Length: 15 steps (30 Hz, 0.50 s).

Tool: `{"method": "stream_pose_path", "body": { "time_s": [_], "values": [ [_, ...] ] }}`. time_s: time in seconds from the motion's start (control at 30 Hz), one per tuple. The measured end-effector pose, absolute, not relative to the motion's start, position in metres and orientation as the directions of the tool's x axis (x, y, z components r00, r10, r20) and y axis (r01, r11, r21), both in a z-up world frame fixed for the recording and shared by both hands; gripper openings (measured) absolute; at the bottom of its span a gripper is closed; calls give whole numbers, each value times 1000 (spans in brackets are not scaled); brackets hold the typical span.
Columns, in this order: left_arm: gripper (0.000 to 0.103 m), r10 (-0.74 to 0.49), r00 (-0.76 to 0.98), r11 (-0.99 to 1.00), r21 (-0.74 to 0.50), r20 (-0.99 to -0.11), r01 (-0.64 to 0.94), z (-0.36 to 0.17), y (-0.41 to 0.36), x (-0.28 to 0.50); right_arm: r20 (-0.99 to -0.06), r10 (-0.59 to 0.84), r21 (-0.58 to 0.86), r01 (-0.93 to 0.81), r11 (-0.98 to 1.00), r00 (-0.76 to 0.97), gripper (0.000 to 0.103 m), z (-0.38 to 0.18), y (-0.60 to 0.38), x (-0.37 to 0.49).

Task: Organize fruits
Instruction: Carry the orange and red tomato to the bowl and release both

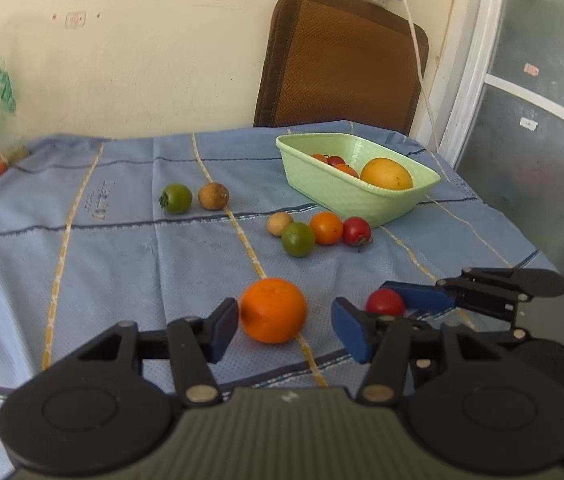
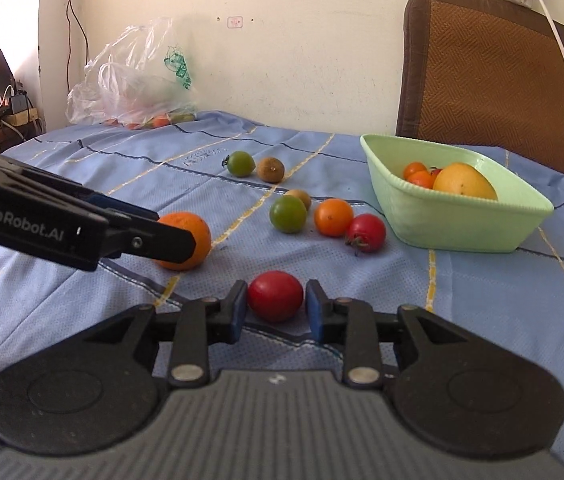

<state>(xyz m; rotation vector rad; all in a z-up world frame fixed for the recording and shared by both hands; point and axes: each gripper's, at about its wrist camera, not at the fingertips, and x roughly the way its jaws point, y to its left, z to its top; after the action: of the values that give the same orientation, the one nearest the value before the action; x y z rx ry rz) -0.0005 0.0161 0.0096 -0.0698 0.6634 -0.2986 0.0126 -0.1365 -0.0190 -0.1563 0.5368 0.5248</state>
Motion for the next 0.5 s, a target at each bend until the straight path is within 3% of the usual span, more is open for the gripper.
{"method": "stream_pose_path", "body": {
  "time_s": [0.03,0.23,0.33,0.37,0.4,0.47,0.5],
  "values": [
    [53,-287,749,957,-144,-597,252,10,14,0,-522,438,-4,-516,857,732,44,-19,-139,13],
    [53,-243,741,969,-116,-625,220,1,11,11,-519,441,16,-507,862,732,44,-19,-146,12],
    [48,-239,737,970,-116,-632,215,-3,12,13,-517,447,10,-516,856,731,44,-19,-148,8],
    [41,-250,738,967,-123,-627,222,-4,12,13,-517,450,10,-521,854,728,43,-20,-148,7],
    [41,-252,739,966,-124,-625,225,-3,12,13,-519,456,12,-528,849,723,43,-20,-149,8],
    [41,-253,738,966,-118,-626,231,-3,10,14,-523,463,18,-533,846,716,31,-20,-149,10],
    [41,-266,731,962,-124,-628,244,-1,8,16,-518,465,22,-532,846,718,31,-20,-149,10]
  ]
}}
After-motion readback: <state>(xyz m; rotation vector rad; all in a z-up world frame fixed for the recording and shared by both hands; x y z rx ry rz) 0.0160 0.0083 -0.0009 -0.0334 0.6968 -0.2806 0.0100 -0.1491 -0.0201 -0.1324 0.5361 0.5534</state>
